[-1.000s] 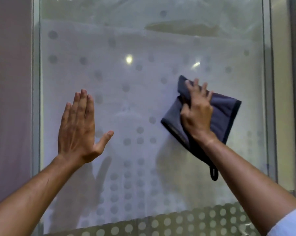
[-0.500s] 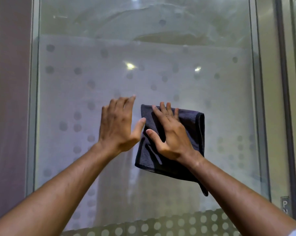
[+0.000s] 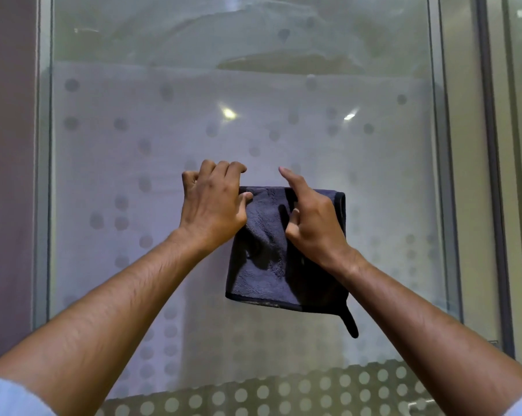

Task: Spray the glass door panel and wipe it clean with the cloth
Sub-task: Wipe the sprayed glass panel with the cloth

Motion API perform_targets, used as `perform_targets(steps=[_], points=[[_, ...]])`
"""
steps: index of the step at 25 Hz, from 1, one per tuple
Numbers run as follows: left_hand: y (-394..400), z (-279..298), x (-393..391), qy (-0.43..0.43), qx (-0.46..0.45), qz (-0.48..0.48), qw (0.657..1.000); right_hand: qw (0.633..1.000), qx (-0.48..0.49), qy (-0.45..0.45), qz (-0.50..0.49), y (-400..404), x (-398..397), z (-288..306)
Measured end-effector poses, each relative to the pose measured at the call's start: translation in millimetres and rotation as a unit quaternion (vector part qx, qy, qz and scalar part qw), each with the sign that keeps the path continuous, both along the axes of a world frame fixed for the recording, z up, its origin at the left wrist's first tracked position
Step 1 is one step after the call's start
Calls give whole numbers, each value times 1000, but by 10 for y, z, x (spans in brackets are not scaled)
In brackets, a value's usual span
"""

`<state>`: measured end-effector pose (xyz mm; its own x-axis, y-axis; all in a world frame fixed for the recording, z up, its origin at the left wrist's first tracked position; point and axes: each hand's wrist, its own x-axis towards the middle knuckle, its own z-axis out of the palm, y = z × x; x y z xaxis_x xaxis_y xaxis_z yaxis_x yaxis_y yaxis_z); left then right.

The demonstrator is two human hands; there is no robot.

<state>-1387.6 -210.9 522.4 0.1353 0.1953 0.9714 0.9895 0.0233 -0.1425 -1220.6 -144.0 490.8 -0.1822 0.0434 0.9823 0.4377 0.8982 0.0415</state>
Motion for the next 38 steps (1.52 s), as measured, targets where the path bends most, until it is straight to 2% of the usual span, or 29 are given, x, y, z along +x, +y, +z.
perform_targets(steps=[2,6,8,11,21,27,33,38], points=[[-6,-3,9,-6,-2,1,1000,1000,10,17,-21,87,82,1],[-3,-11,33,-13,0,-3,1000,975,11,69,-209,183,296,14],[-4,-7,39,-12,0,-7,1000,965,-31,70,-251,196,394,68],[-16,-2,41,-14,-5,-13,1000,964,-80,45,-248,187,465,148],[-58,48,69,-44,-43,-25,998,977,-115,31,-175,94,472,278],[-178,-15,39,-52,-86,-71,992,973,-186,10,-135,-61,567,277],[-267,-172,-31,-57,-160,-144,975,948,-295,-57,-105,-228,694,108],[-314,-430,-95,-62,-234,-216,946,903,-379,-142,-144,-416,778,-84]])
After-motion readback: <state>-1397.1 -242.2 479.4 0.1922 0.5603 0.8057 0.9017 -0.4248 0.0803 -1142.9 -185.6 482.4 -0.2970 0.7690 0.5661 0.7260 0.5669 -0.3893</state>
